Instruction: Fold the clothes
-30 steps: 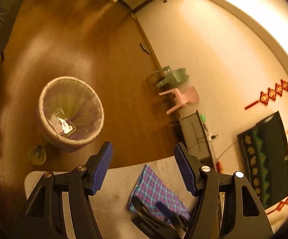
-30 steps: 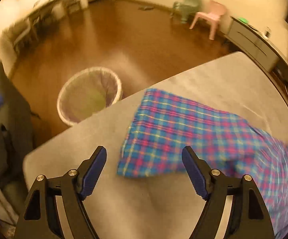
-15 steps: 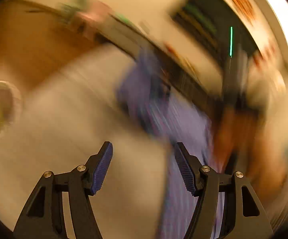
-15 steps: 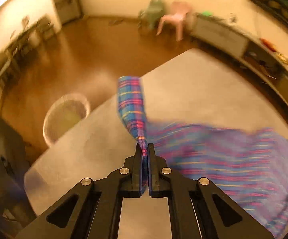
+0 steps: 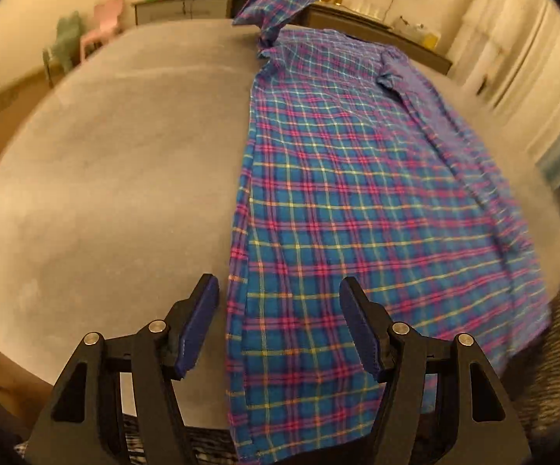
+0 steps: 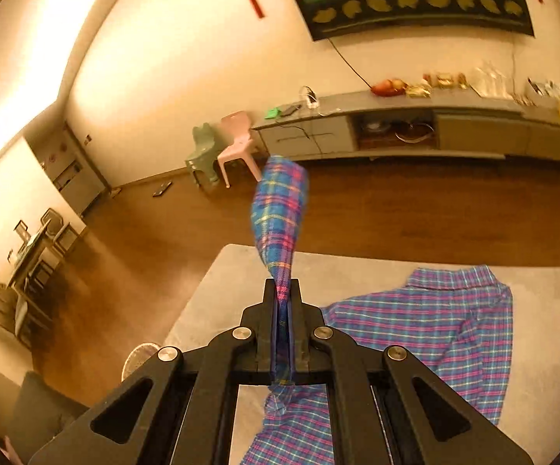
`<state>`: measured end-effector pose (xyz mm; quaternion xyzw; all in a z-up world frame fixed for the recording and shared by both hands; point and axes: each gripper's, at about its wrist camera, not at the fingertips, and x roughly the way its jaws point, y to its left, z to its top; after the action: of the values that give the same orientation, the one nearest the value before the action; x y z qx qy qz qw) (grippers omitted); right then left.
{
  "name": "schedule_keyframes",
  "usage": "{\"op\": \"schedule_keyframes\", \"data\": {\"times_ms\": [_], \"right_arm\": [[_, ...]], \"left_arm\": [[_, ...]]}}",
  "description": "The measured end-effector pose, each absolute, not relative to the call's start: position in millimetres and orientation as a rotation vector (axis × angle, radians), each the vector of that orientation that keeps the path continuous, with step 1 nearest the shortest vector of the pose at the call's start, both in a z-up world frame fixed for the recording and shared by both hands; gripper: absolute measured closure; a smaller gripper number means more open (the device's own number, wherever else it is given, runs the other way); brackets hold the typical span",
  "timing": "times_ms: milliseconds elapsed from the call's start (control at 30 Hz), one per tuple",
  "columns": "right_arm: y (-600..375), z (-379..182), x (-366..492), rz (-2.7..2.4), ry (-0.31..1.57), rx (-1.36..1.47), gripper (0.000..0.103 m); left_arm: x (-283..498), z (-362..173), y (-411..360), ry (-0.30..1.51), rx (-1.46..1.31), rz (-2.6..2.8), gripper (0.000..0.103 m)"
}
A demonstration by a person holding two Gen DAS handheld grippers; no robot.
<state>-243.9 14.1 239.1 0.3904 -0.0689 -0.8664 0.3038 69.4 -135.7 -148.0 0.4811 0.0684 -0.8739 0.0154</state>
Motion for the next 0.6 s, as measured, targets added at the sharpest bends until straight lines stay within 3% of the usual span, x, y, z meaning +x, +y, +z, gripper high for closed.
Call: {"op": "schedule_keyframes", "data": {"times_ms": [33, 67, 333, 500, 600], "right_arm": [[17, 236, -250, -2.296, -0.180, 1.043, 0.099], [22, 232, -249, -2.294, -0.183, 1.046, 0.098], [104, 236, -280, -2.343, -0.392, 0.967, 0.099], [224, 248, -289, -2.431, -0.570, 0.889, 0.099], [298, 240, -283, -2.487, -0.681, 0.856, 0.098]], "left_arm": [[70, -148, -133, 0.200, 1.494, -2.715, 0.067], [70, -146, -132, 0.204, 1.499, -2.718, 0.097], [78, -88, -110, 0.329, 1.346, -2.897, 0.100], [74, -33, -21, 0.120, 1.340, -3.163, 0.100], [65, -32, 27, 0.003, 1.438, -3.248, 0.099]]}}
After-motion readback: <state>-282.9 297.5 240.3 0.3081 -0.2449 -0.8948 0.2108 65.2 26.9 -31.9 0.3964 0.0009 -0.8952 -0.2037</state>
